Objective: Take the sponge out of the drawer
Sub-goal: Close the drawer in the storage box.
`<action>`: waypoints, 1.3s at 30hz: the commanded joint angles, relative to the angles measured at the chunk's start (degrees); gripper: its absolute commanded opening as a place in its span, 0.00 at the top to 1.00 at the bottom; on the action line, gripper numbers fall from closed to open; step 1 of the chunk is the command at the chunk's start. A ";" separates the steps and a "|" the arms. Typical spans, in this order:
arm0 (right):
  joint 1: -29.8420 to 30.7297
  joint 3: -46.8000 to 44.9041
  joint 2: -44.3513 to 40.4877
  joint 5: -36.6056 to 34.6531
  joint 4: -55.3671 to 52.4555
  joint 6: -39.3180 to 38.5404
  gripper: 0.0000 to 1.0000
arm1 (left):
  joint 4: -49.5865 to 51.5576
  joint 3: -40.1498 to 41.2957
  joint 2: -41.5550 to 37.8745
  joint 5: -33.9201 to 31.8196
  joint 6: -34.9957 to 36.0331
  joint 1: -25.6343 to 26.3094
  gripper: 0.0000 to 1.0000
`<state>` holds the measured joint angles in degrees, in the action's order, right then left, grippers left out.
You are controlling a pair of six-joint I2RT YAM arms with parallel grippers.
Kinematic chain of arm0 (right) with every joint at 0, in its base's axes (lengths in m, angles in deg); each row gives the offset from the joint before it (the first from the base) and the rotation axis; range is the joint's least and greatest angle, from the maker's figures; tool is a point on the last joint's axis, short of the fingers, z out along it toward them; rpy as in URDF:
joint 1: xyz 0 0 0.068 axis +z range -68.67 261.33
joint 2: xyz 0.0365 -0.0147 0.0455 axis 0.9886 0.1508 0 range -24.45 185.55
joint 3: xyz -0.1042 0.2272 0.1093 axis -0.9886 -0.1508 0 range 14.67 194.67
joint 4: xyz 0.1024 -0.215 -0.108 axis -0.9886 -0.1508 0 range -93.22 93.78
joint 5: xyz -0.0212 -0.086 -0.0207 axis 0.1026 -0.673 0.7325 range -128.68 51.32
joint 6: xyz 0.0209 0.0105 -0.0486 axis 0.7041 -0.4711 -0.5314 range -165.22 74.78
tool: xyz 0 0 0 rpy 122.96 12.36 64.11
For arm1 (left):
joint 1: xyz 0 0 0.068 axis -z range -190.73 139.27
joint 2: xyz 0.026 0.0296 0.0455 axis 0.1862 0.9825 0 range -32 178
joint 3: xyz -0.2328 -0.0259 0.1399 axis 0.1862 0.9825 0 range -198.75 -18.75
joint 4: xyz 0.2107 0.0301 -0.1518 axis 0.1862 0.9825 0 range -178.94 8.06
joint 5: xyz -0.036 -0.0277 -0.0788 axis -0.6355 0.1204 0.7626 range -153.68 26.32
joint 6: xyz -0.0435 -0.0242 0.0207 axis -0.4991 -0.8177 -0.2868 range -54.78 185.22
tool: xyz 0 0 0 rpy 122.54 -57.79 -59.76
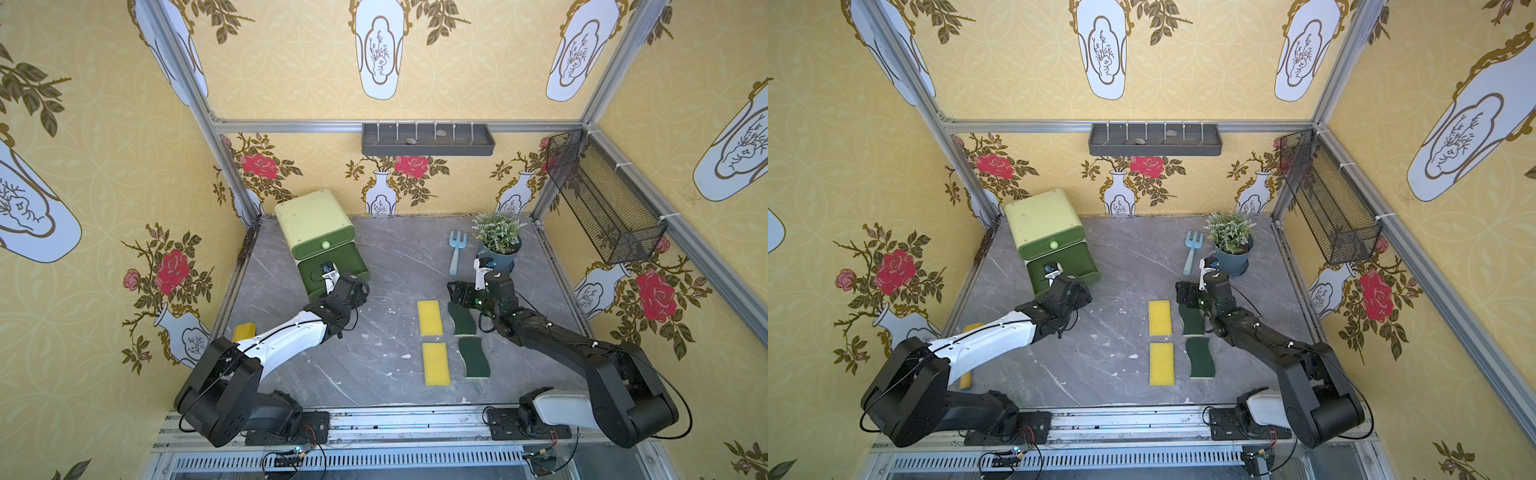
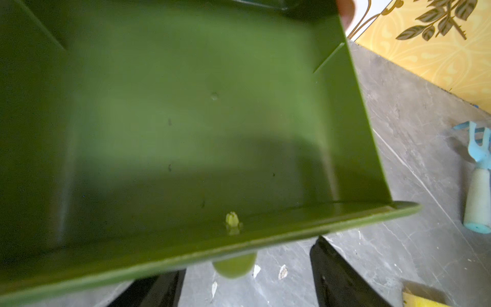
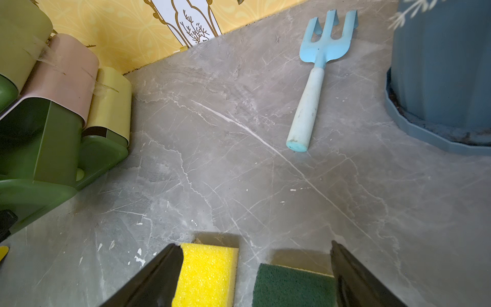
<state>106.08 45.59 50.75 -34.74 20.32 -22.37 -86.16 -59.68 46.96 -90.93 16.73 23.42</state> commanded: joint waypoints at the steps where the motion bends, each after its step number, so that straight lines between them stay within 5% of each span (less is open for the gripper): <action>1: 0.03 0.44 -0.14 -0.45 1.39 -0.30 0.11 | -2.60 -0.47 -0.35 -0.97 1.83 -0.49 0.23; 39: 0.03 0.71 0.55 -0.35 1.11 -0.64 0.11 | -22.15 -5.53 11.00 -1.74 7.49 -10.90 0.25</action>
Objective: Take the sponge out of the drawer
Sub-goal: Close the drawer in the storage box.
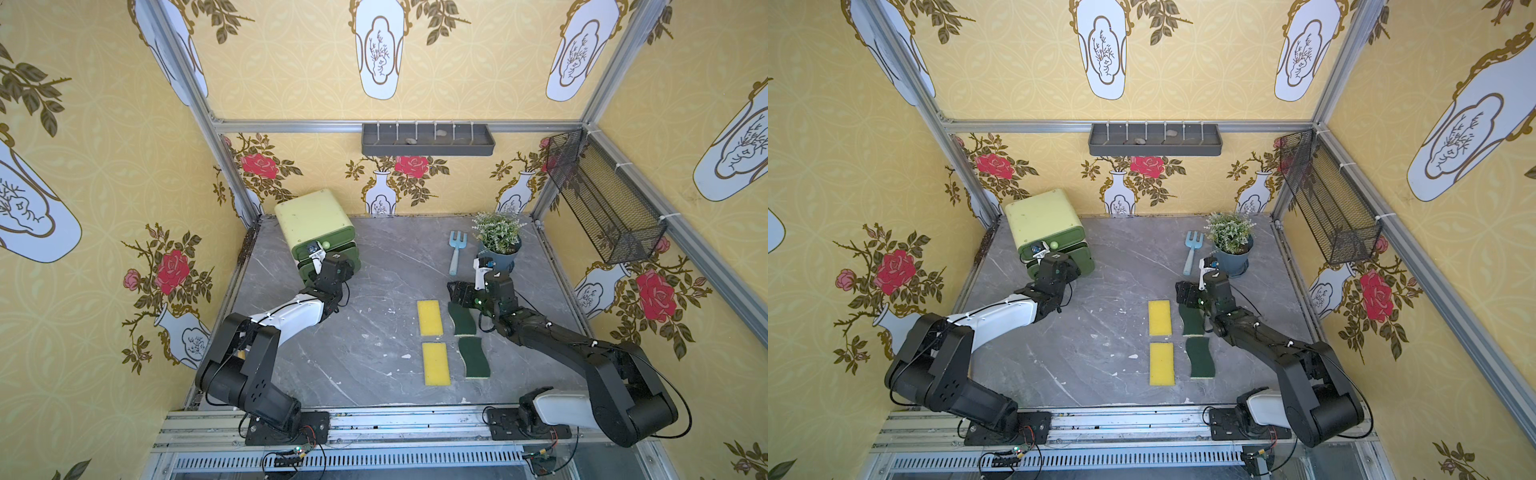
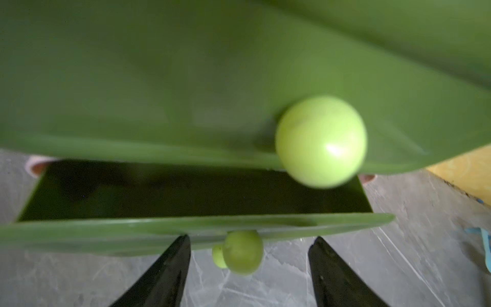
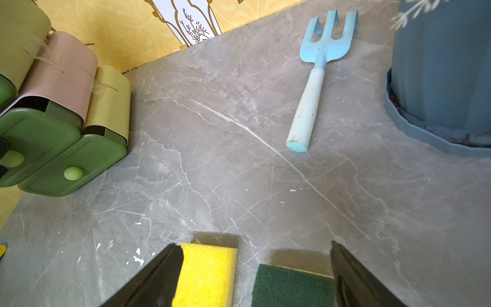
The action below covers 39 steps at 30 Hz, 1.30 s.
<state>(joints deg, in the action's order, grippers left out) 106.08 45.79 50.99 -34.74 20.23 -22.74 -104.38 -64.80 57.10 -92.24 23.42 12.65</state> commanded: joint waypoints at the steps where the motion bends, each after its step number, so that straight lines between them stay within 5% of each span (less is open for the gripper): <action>1: 0.03 0.53 0.32 -0.45 1.17 -0.25 0.11 | -4.25 -0.56 1.29 -0.42 0.82 -0.15 0.25; 11: 0.03 0.58 0.15 -0.44 1.07 -0.32 0.11 | -5.65 -0.83 2.98 -0.81 -1.29 -0.35 0.23; 20: 0.03 0.66 0.15 -0.20 1.11 -0.30 0.11 | -3.99 4.00 -5.45 1.88 -4.65 -0.38 0.17; 29: 0.08 0.58 0.58 3.26 2.49 -0.38 0.10 | 12.45 1.85 -20.91 6.46 -4.36 0.18 0.11; 39: 1.73 0.93 2.36 11.97 6.53 -2.08 0.07 | 35.57 -10.06 -33.81 10.72 9.99 -0.52 0.06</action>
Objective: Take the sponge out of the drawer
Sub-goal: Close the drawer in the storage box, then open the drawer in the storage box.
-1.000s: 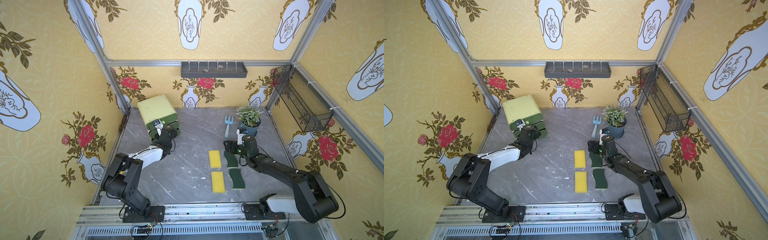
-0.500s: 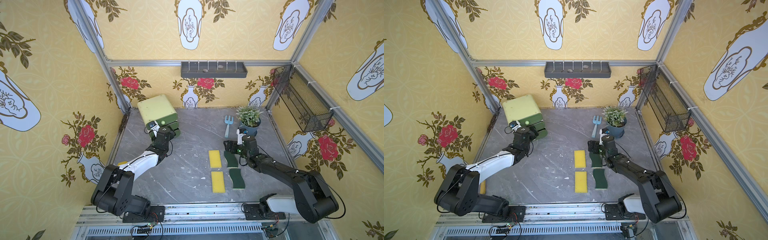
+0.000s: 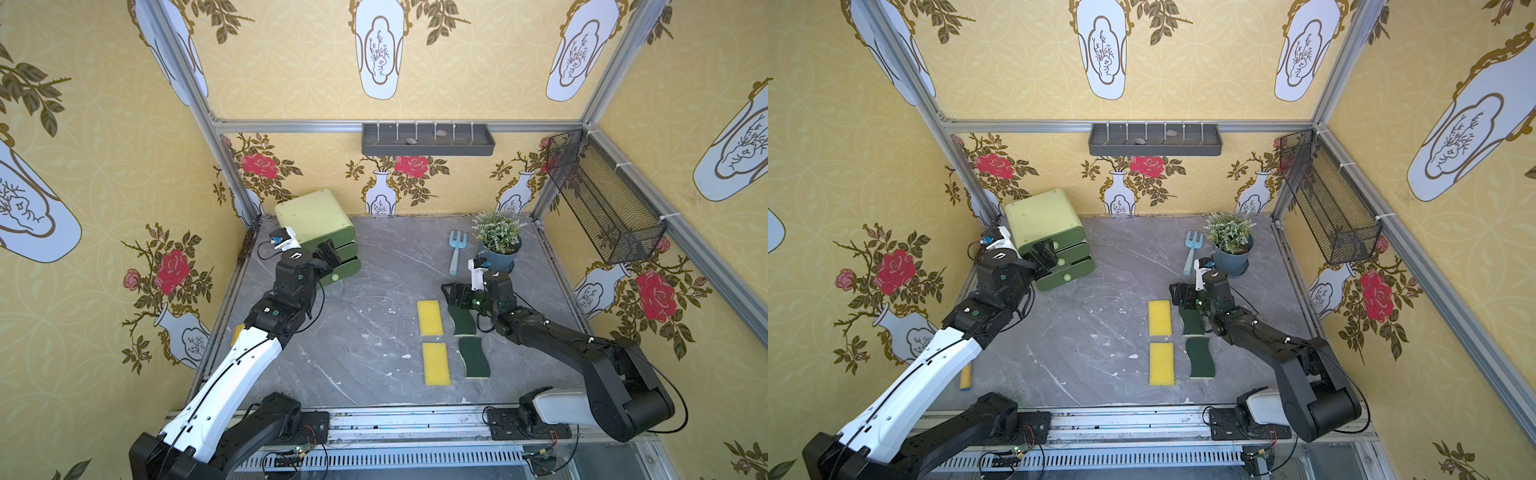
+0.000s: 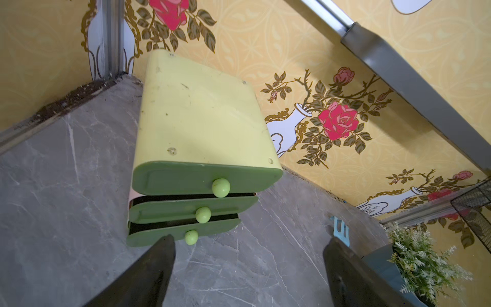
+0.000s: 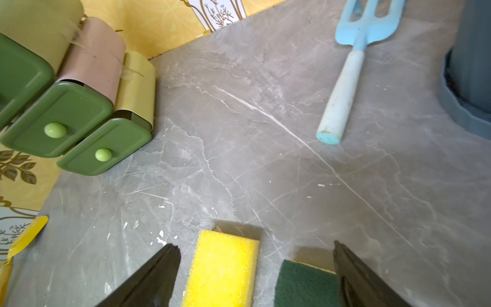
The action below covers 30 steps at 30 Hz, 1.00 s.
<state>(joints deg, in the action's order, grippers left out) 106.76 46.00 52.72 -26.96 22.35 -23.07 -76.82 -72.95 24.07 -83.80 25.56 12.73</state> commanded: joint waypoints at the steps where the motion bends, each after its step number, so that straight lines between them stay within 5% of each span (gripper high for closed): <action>1: 1.86 1.11 1.05 4.45 4.37 -2.42 0.06 | 9.41 -3.00 -0.79 2.20 9.30 -1.04 0.05; 6: 10.21 4.01 3.44 2.75 4.45 -7.65 0.04 | 11.36 -5.07 -0.35 3.39 13.37 -5.88 0.04; 11: 20.45 8.83 6.62 -8.58 2.36 -13.14 0.01 | 7.05 -0.39 -3.08 5.12 12.43 -10.09 0.03; 17: 27.90 17.04 16.71 -15.39 3.26 -11.18 0.00 | 3.39 6.51 -9.04 7.12 11.99 -12.97 0.03; 30: 29.15 38.40 39.63 -2.40 11.69 8.27 0.01 | 2.28 8.31 -13.17 8.54 11.81 -14.11 0.03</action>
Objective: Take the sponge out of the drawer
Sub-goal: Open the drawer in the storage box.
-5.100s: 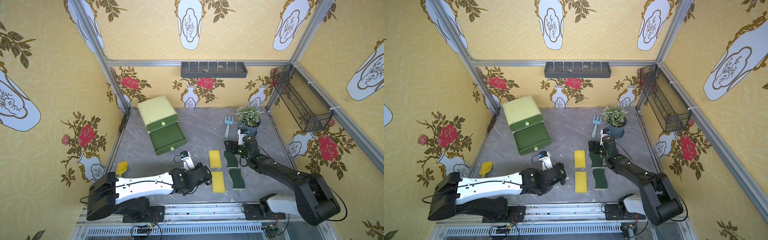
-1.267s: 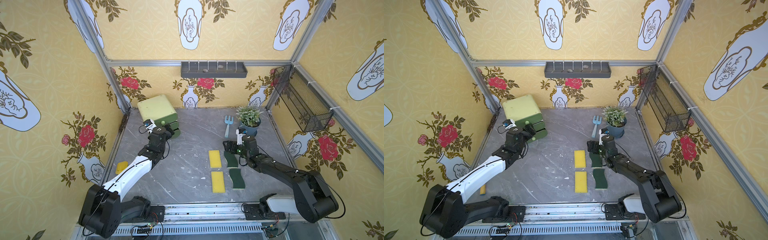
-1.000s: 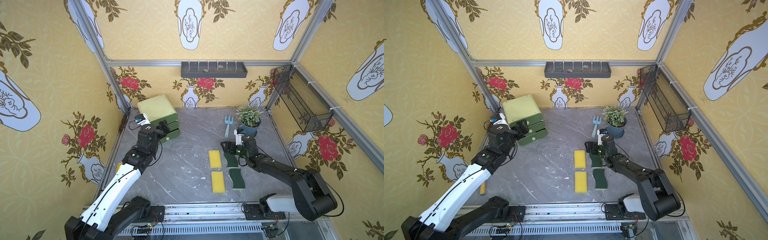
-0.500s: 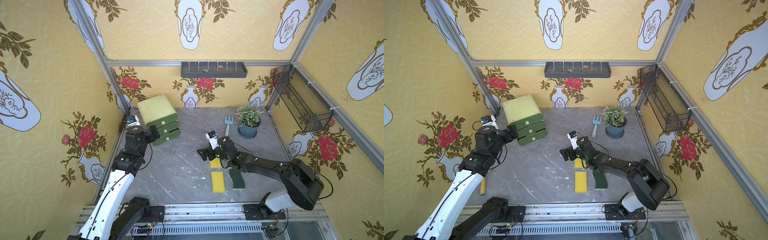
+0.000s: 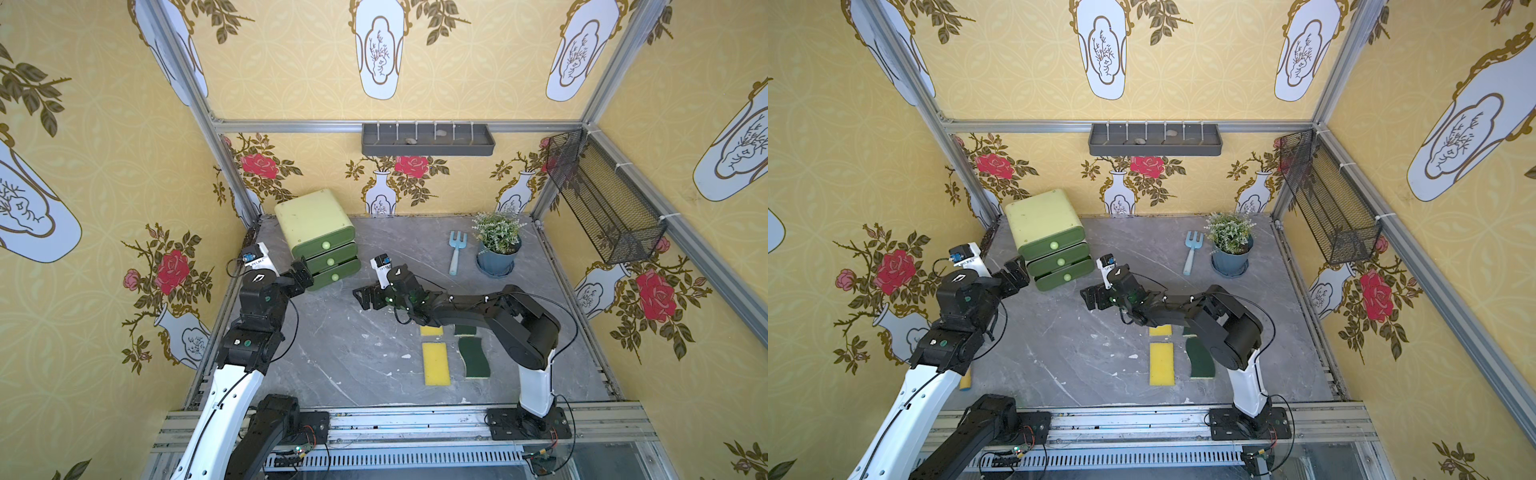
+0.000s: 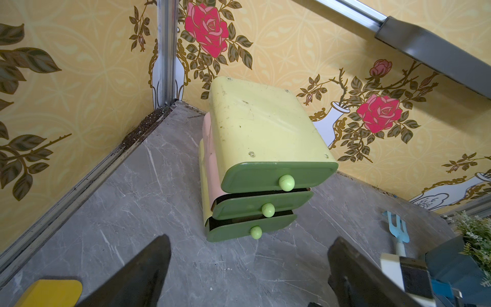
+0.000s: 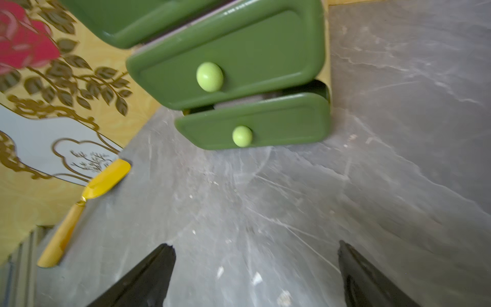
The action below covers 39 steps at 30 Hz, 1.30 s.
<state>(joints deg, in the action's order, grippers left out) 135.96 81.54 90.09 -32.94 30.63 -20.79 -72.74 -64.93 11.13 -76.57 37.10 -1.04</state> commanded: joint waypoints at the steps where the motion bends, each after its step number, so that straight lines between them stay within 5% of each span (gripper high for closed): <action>1: -0.05 4.20 3.41 4.20 3.67 7.36 0.01 | -1.85 0.36 -0.41 1.66 0.11 -0.69 0.03; 18: -1.08 19.44 21.01 15.05 8.71 31.97 0.19 | -2.50 1.03 -0.34 3.69 -1.23 -2.87 0.03; 29: -2.68 22.29 26.18 15.04 14.14 37.87 0.39 | -2.76 1.25 0.26 4.57 -1.58 -3.70 0.02; 39: -3.10 26.05 29.82 16.85 16.89 40.50 0.46 | -2.94 1.36 0.57 5.15 -1.68 -4.15 0.02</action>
<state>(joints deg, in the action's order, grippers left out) 132.84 106.85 119.36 -16.79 43.70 18.70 -73.89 -63.96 11.61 -72.17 35.59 -5.10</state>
